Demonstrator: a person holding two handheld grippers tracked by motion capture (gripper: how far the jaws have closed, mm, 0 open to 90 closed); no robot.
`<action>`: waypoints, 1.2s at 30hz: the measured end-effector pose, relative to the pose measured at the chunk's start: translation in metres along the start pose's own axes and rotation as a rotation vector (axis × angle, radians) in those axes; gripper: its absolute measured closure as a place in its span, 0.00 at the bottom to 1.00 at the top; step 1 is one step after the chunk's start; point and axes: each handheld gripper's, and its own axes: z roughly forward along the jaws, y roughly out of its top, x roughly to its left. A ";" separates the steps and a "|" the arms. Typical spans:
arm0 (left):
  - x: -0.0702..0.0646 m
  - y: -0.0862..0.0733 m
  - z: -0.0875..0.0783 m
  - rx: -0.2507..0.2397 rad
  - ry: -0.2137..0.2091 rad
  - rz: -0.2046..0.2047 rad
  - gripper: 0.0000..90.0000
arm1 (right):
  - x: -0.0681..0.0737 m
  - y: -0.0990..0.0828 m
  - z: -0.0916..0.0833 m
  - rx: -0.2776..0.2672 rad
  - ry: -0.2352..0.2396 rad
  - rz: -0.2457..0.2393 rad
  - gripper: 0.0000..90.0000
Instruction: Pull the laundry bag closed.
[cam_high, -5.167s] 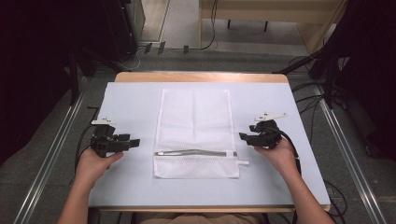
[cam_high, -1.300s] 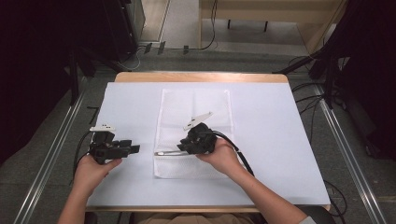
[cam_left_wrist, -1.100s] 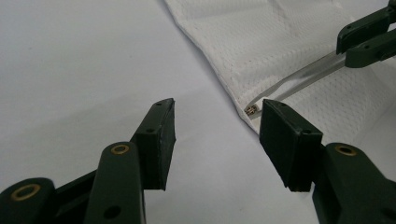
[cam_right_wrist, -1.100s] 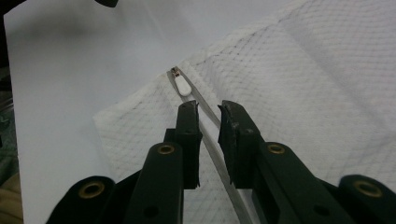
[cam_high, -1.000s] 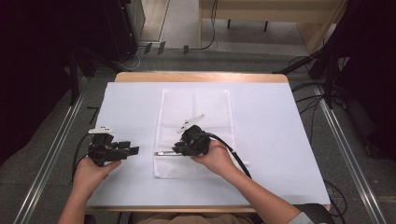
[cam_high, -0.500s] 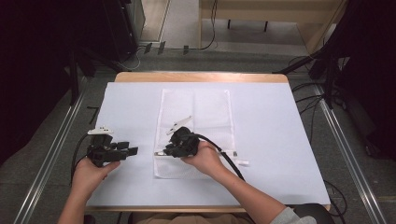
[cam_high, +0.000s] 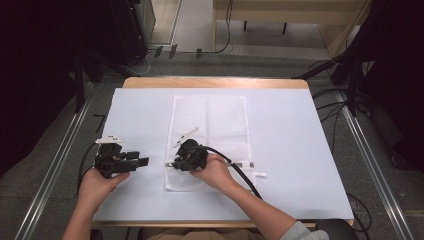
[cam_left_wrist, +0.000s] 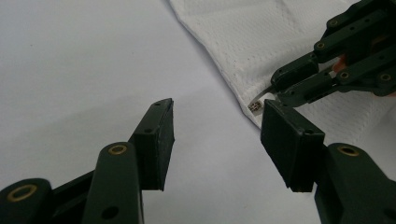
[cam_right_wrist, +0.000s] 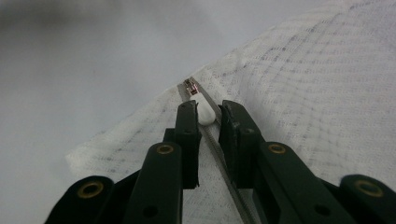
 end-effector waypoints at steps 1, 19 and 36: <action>0.000 0.000 0.000 0.001 0.000 0.000 0.50 | -0.001 0.000 0.001 0.000 0.000 -0.007 0.87; 0.001 0.004 0.005 0.011 -0.010 0.011 0.50 | 0.005 0.013 0.016 0.008 0.017 -0.019 0.90; 0.002 0.006 0.009 0.016 -0.020 0.009 0.50 | 0.015 0.014 0.022 -0.001 0.001 -0.057 0.93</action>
